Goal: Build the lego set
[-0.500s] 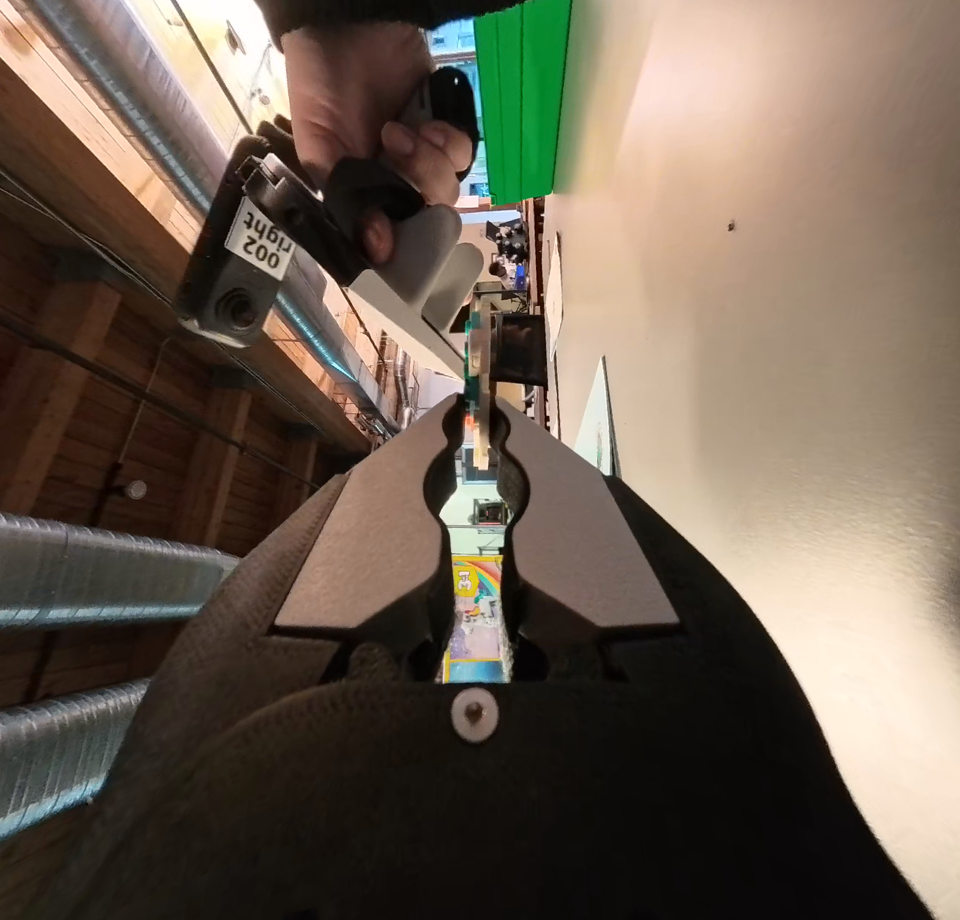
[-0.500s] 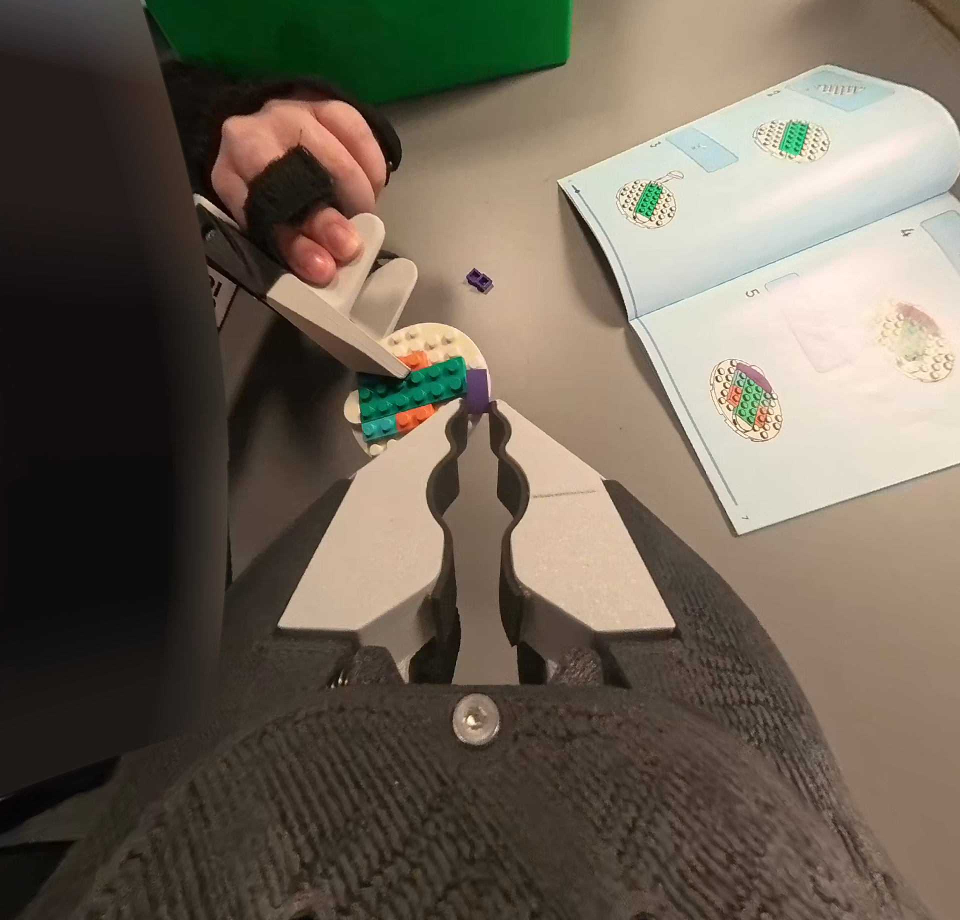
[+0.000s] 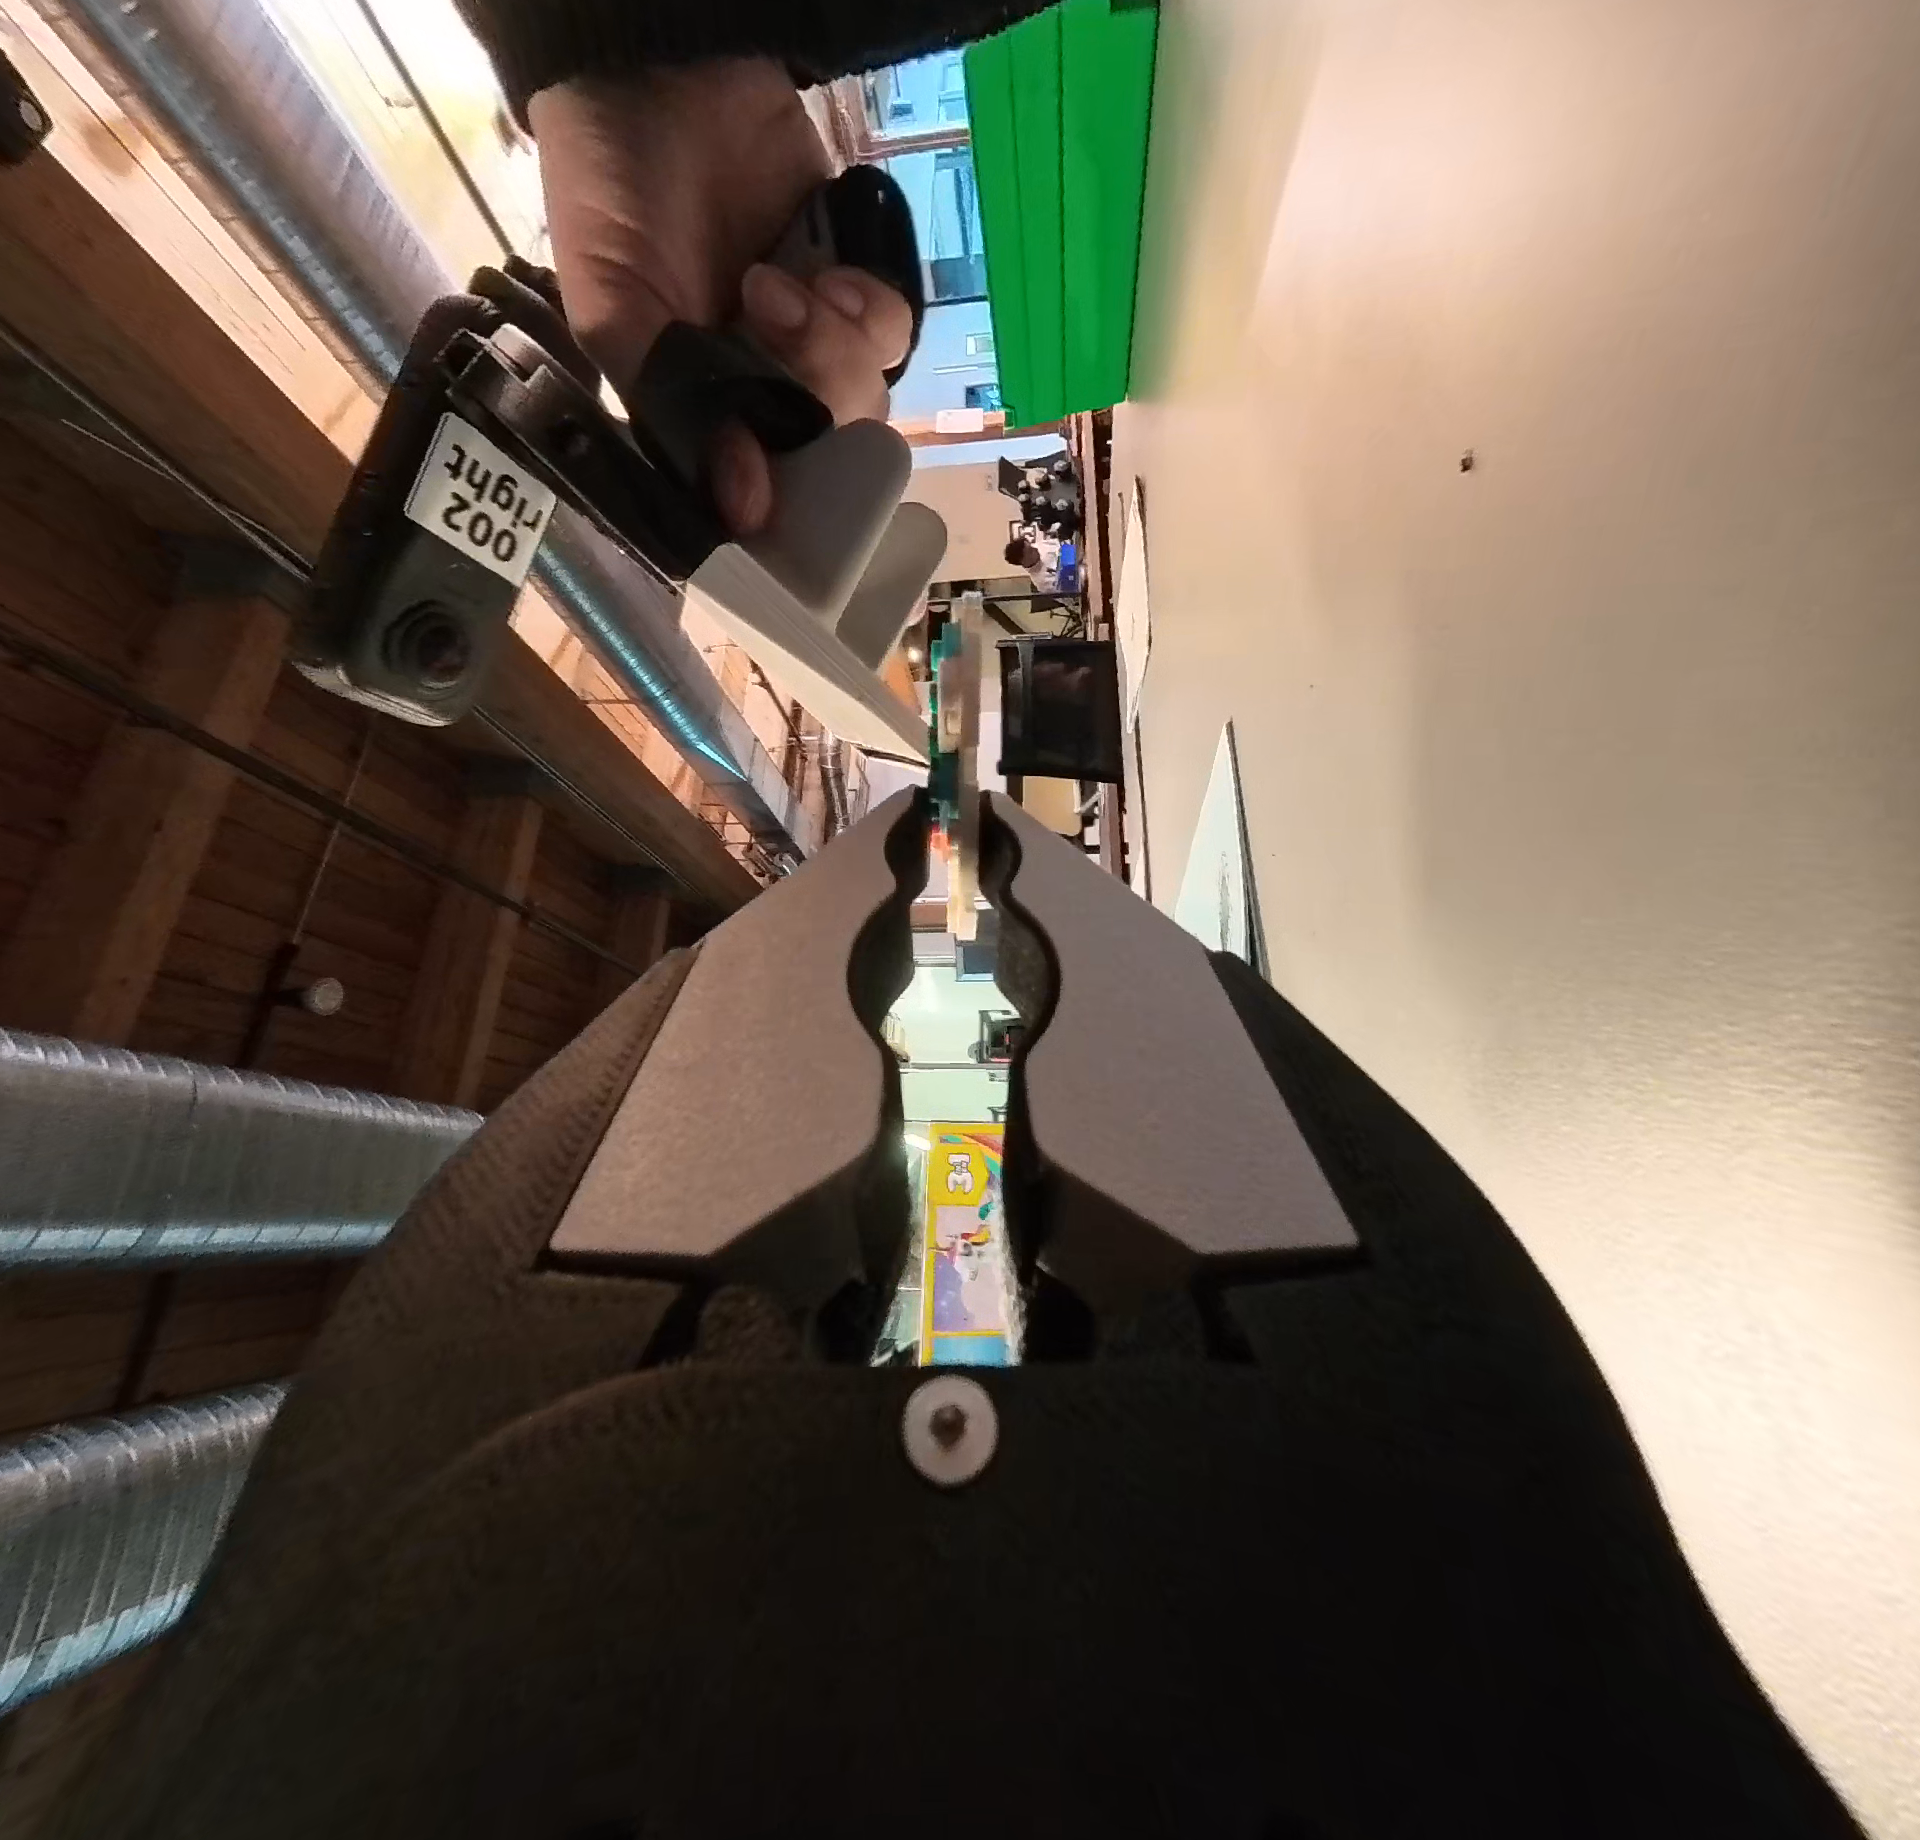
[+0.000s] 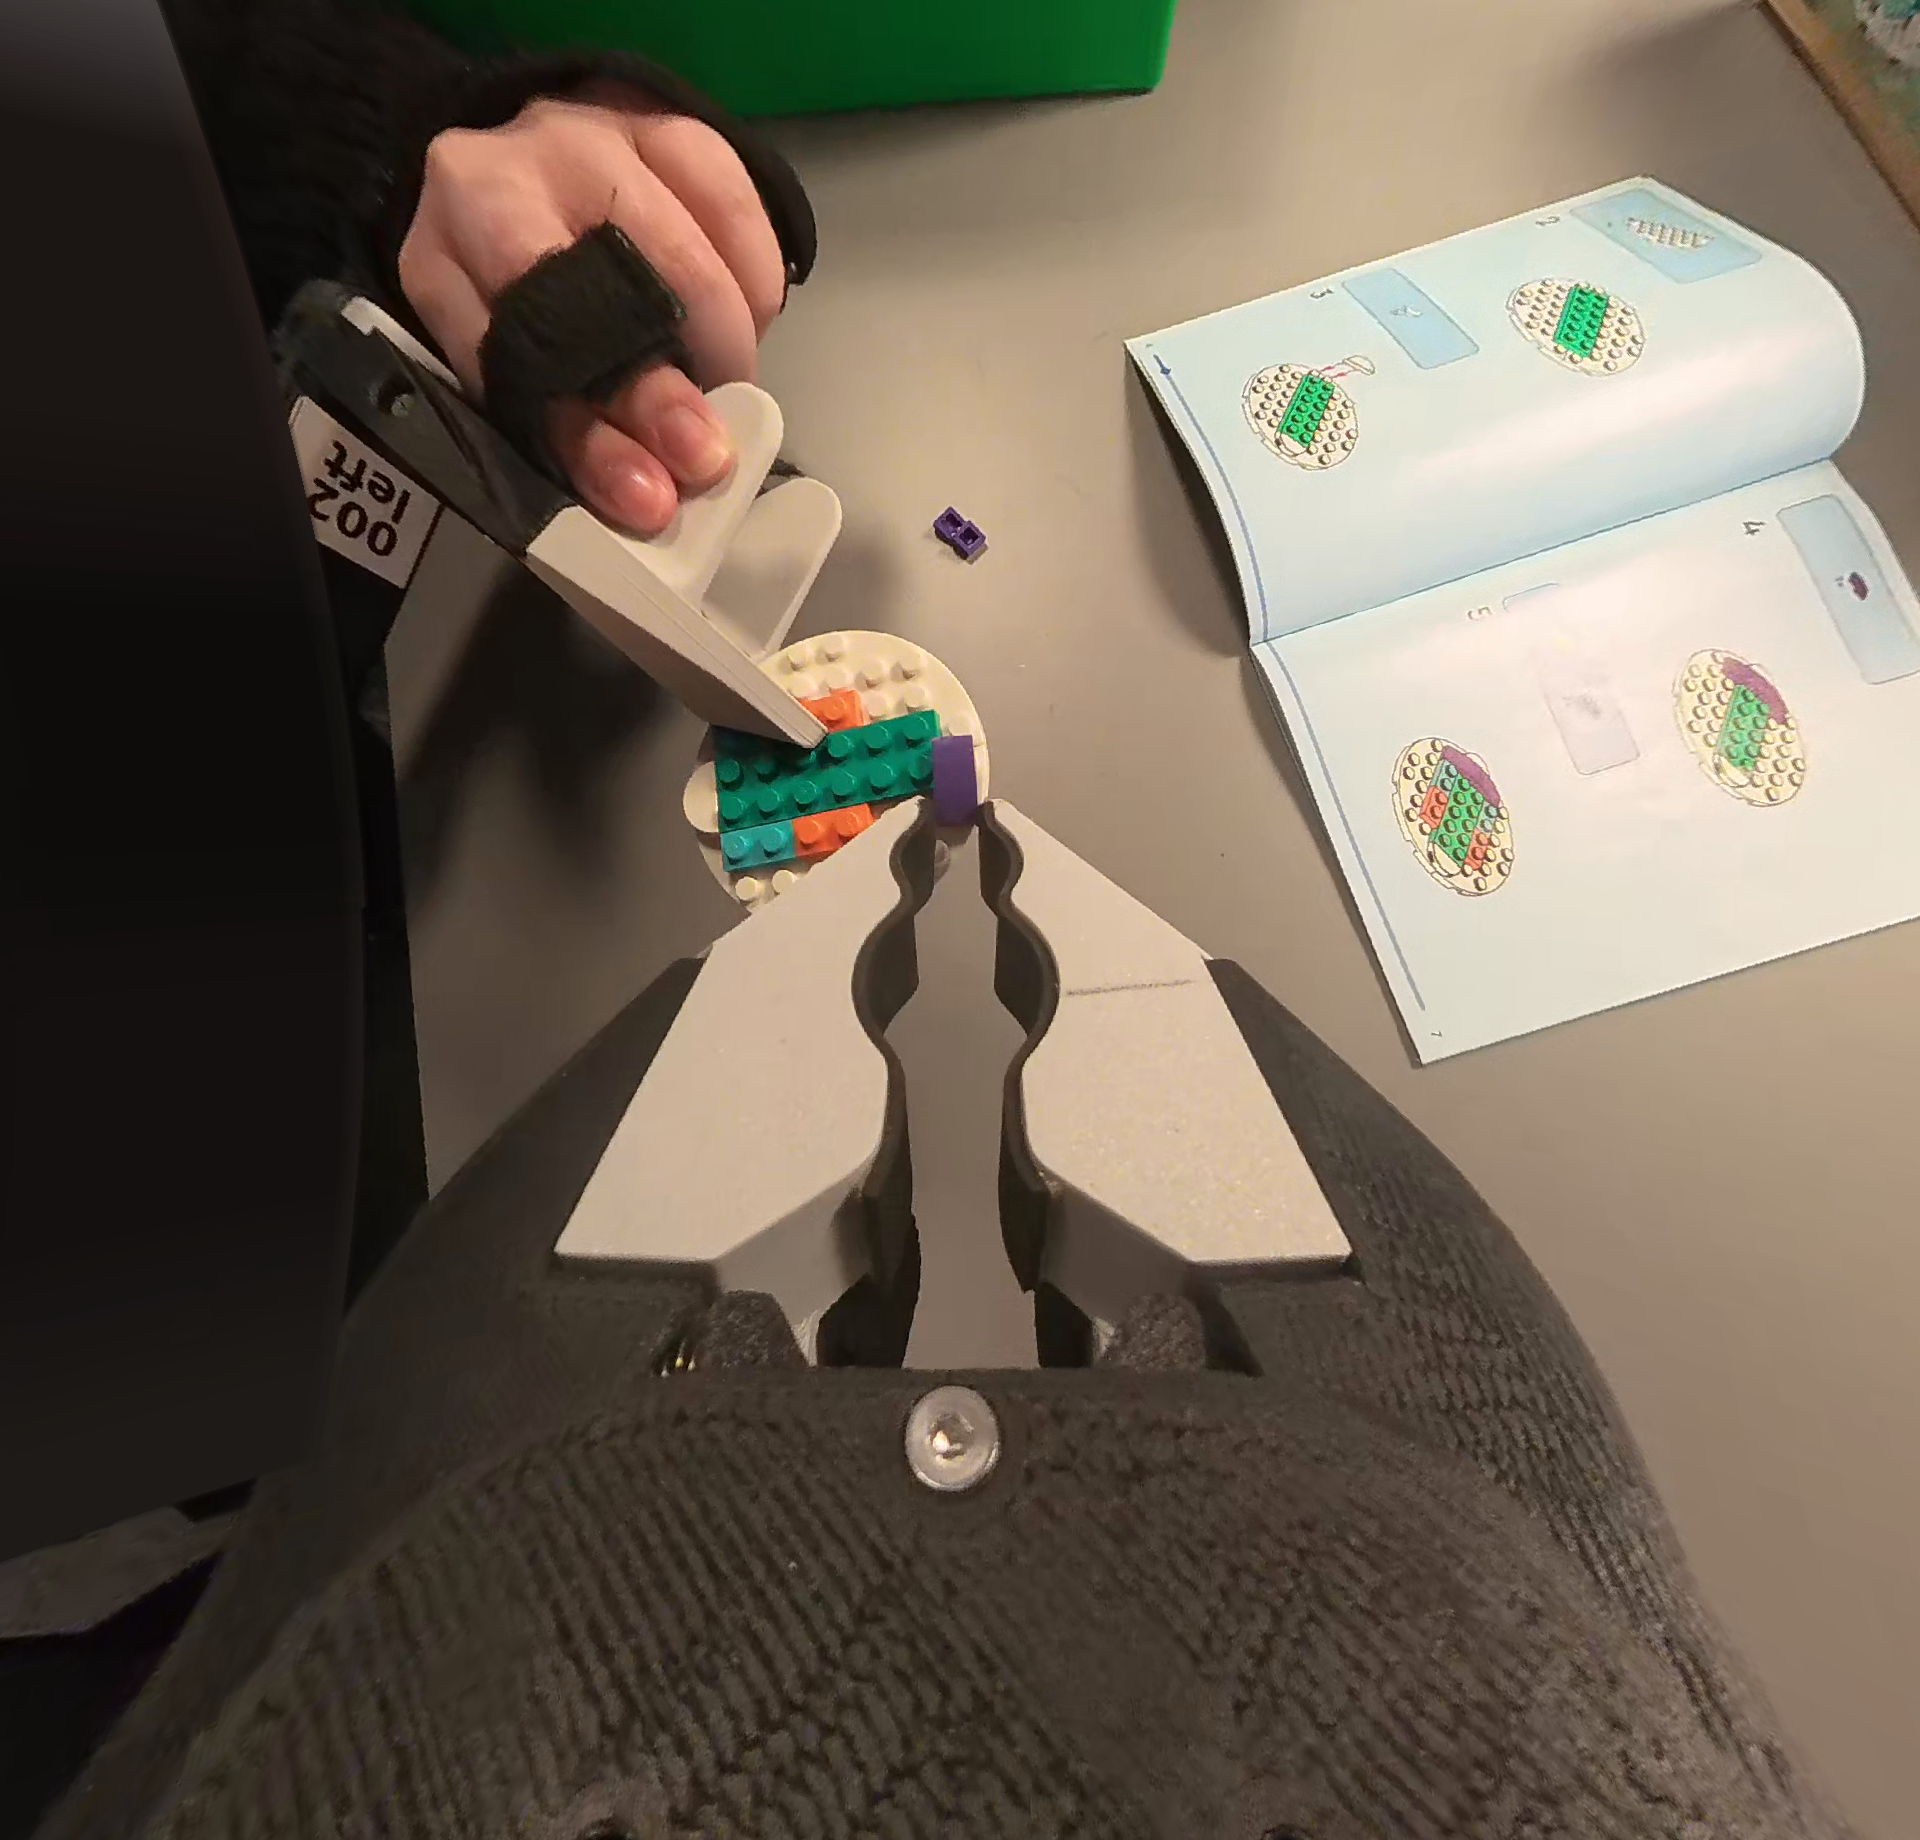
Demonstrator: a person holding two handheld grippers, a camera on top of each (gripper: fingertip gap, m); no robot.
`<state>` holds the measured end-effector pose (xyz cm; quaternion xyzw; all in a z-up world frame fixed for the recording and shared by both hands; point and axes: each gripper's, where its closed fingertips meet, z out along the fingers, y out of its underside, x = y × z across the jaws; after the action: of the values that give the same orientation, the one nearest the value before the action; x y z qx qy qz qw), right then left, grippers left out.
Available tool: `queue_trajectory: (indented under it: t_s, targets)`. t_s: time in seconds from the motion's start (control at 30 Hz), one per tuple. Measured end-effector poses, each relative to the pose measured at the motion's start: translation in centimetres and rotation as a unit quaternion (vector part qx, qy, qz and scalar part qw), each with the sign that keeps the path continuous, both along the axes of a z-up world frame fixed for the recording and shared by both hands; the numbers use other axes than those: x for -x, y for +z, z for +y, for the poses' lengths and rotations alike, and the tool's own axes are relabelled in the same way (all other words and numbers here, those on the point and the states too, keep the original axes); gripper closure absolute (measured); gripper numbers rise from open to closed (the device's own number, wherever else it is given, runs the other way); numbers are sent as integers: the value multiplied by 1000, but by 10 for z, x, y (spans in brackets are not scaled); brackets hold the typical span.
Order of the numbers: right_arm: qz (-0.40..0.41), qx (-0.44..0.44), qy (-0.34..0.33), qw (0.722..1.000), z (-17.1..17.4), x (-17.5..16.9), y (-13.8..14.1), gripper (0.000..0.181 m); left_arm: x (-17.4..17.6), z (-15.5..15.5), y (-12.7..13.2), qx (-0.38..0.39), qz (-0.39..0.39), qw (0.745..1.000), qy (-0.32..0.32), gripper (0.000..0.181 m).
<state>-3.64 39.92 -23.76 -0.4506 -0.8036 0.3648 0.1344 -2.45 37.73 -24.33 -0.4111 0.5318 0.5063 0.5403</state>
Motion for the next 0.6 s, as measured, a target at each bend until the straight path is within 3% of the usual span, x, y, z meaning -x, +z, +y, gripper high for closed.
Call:
queue_trajectory:
  t_s: [0.6]
  targets:
    - [8, -10, -6, 1000, -1, -1, 2, 172, 2, 1, 0, -1, 2, 1000, 3, 174]
